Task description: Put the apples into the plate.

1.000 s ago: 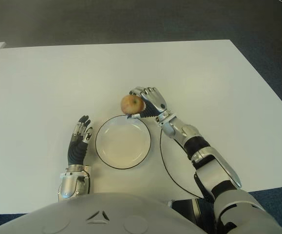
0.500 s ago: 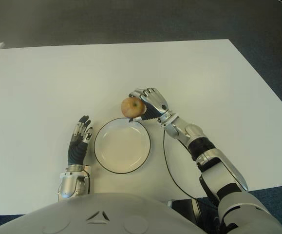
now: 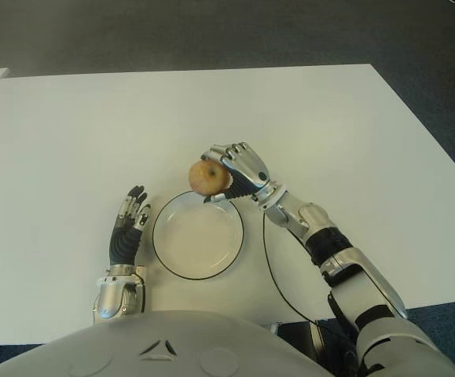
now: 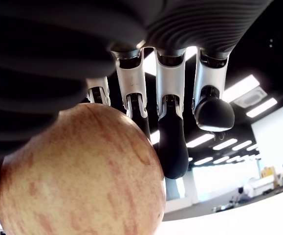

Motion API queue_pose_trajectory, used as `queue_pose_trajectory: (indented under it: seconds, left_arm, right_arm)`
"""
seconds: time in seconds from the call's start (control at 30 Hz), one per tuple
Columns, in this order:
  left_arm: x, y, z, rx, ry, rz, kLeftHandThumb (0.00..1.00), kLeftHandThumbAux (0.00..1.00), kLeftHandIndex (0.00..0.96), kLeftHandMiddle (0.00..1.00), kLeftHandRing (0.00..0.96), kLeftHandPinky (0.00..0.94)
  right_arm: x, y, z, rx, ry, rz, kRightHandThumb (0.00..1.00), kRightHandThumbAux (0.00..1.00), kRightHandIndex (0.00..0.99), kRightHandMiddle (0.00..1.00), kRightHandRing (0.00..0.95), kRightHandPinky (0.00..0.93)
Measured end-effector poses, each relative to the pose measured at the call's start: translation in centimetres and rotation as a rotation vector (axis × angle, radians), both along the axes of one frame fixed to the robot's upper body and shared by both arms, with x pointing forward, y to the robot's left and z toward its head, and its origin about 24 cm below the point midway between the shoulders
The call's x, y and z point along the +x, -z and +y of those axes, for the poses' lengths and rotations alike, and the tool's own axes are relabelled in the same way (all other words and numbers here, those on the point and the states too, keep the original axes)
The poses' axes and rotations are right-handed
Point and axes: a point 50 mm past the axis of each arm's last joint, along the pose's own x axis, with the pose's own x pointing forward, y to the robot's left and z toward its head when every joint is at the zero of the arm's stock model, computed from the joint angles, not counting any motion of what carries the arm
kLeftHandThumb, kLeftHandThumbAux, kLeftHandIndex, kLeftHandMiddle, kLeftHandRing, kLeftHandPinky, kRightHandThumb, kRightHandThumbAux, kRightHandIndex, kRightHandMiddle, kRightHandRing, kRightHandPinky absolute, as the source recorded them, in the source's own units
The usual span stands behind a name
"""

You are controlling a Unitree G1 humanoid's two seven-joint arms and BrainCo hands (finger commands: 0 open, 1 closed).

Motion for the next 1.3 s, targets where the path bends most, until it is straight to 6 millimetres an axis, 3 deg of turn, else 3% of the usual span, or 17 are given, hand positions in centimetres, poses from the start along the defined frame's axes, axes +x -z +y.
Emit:
queue_pose_trajectory:
  seconds: [0.97,1.3]
  left_arm:
    - [0.8,0.2,0.1,0.001,0.006,-0.022,0.0,0.524,0.0,0.0,0.0,0.0]
    - [1.3,0.2,0.0,0.002,0.023,-0.058,0.0,0.511,0.0,0.0,0.0,0.0]
  right_arm:
    - [0.2,-1.3,-0.5,-0.023,0.016,-0.042,0.854,0.675,0.4,0.534,0.854,0.842]
    - [-0.6,-2.0,-0.3,-0.027,-0.025,-0.07,0.853,0.675,0.398,0.532,0.845,0.831]
